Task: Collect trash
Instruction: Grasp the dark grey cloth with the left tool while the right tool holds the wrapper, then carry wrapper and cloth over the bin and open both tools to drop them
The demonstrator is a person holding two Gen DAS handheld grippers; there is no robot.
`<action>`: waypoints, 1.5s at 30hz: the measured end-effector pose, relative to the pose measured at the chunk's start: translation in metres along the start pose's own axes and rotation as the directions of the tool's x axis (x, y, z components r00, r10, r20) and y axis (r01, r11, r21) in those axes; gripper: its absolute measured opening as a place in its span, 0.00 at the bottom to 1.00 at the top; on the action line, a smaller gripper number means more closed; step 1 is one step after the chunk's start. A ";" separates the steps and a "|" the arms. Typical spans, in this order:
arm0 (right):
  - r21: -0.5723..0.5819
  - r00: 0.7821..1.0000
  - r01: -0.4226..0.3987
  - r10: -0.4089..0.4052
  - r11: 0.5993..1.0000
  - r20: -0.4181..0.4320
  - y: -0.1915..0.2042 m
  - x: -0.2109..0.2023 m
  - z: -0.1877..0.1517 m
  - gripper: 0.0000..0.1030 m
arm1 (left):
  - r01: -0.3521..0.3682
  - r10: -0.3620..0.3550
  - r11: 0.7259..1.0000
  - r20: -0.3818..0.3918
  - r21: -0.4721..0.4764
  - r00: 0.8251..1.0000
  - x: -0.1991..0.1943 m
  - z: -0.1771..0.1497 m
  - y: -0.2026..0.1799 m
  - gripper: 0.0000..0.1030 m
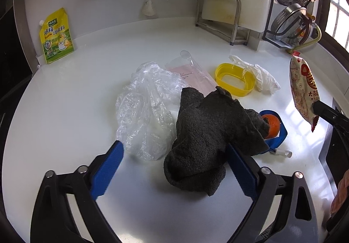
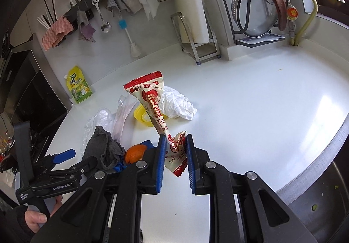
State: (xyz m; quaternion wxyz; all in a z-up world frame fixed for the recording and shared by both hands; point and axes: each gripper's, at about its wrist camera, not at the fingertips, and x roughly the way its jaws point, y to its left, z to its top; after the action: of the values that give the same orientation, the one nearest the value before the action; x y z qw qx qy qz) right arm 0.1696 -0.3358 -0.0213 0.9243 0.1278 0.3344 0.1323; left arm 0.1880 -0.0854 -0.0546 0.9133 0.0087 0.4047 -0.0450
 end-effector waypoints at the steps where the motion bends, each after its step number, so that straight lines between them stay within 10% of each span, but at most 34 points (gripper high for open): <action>1: 0.001 1.000 0.000 0.000 1.000 -0.001 0.000 0.001 0.001 0.17 | 0.003 -0.003 1.000 -0.004 0.007 1.000 0.001 -0.001 -0.002 0.71; 8: 0.008 1.000 -0.002 0.002 1.000 0.004 -0.001 0.000 -0.001 0.17 | 0.033 -0.034 0.998 0.015 0.058 0.999 -0.006 -0.009 -0.017 0.29; 29: 0.036 0.993 0.034 -0.037 0.999 0.111 0.010 -0.055 -0.026 0.17 | 0.067 -0.073 0.997 0.169 0.043 0.983 -0.117 -0.013 0.014 0.26; 45: 0.114 0.985 0.116 -0.129 0.987 0.115 0.087 -0.151 -0.182 0.18 | 0.128 -0.156 0.977 0.159 0.172 0.975 -0.173 -0.128 0.003 0.26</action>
State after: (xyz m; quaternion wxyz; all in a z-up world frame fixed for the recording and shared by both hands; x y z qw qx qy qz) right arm -0.0744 -0.2778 -0.0400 0.9413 0.1640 0.2911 0.0490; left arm -0.0221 -0.0626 -0.0128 0.9356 0.0495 0.3190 -0.1433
